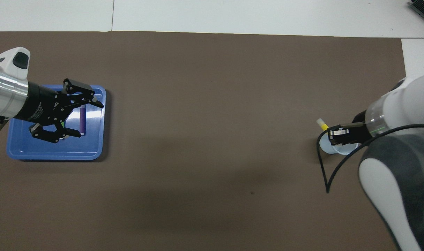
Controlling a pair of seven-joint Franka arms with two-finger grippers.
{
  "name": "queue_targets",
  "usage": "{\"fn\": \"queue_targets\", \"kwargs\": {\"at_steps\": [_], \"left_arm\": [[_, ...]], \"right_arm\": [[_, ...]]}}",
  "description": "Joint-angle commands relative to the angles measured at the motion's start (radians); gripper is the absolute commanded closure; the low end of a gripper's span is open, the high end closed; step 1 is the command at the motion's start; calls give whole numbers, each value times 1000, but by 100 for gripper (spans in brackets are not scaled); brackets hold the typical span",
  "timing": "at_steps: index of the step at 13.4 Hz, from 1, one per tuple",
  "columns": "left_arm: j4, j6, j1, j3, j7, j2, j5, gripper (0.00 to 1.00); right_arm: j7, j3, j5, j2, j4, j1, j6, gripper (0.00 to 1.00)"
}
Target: Right arm passes pens to left for tray arrangement
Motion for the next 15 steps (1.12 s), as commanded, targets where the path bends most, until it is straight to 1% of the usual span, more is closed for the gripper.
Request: {"fn": "queue_targets", "kwargs": {"at_steps": [1,3,5,8,10,11,13,15], "left_arm": [[-6,-23,1,7,-108,-29,-82,0],[-9,-21,-1,7,-160,-34,-146,0],[-35,-20,-1,7,-163,-49,-247,0],[-110,6,-4,7,-154,-89,-399,0],[-152,69,-63,7,-154,-105,-426,0],[-191,103,-83,7,-143,-123,-459,0],[-283,172,-125,7,-49,-169,-515,0],[-340,235,-177,8,-34,-197,-547,0]], "right_arm": [[-7,3,-1,-22,-6,134,-4,100],[-2,5,2,-27,-8,228,5,100],[-8,5,14,-35,-8,285,8,100],[-14,6,15,-41,-22,386,110,100],[-13,6,15,-41,-22,429,156,100],[-14,5,15,-41,-22,443,186,100],[-28,6,15,-36,-26,456,246,100],[-99,6,15,-33,-37,477,333,100]]}}
